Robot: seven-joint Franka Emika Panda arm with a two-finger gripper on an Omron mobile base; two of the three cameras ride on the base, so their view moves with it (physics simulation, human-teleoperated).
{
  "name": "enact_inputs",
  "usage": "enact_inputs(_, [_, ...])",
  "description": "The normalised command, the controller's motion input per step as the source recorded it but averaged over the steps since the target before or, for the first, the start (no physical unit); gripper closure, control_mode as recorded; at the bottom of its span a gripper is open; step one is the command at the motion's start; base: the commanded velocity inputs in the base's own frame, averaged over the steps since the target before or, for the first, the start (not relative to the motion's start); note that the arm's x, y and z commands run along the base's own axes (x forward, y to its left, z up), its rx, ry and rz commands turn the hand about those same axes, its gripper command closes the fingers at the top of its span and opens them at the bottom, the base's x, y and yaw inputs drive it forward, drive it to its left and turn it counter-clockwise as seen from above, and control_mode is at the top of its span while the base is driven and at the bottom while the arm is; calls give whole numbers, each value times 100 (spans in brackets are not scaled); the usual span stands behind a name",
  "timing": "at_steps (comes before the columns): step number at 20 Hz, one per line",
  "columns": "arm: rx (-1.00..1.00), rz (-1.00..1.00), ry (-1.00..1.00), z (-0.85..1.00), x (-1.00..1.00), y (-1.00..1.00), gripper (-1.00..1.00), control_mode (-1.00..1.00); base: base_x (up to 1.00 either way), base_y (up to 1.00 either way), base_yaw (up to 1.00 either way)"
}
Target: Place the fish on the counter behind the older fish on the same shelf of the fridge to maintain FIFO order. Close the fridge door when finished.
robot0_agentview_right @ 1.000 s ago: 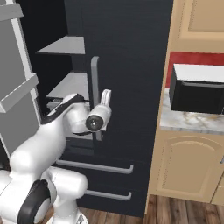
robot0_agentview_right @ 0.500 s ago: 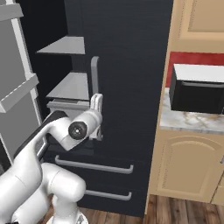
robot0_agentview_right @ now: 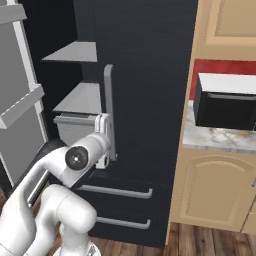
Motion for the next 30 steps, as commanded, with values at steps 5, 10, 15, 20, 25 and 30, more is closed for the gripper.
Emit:
enact_inputs(5, [-20,1,0,54,-92,56,-100,-100,0,0,0])
enact_inputs(10, [-24,0,2,45,-87,77,-100,-100,0,0,0])
enact_inputs(15, [-29,2,4,-16,-51,100,-100,-100,0,0,0])
enact_inputs(20, [-24,14,-4,-30,-76,62,-100,-100,0,0,0])
enact_inputs(25, [-21,22,-14,-2,-83,46,-100,-100,0,0,0])
enact_inputs(30, [-24,26,-7,-7,-41,77,-100,-100,0,0,0])
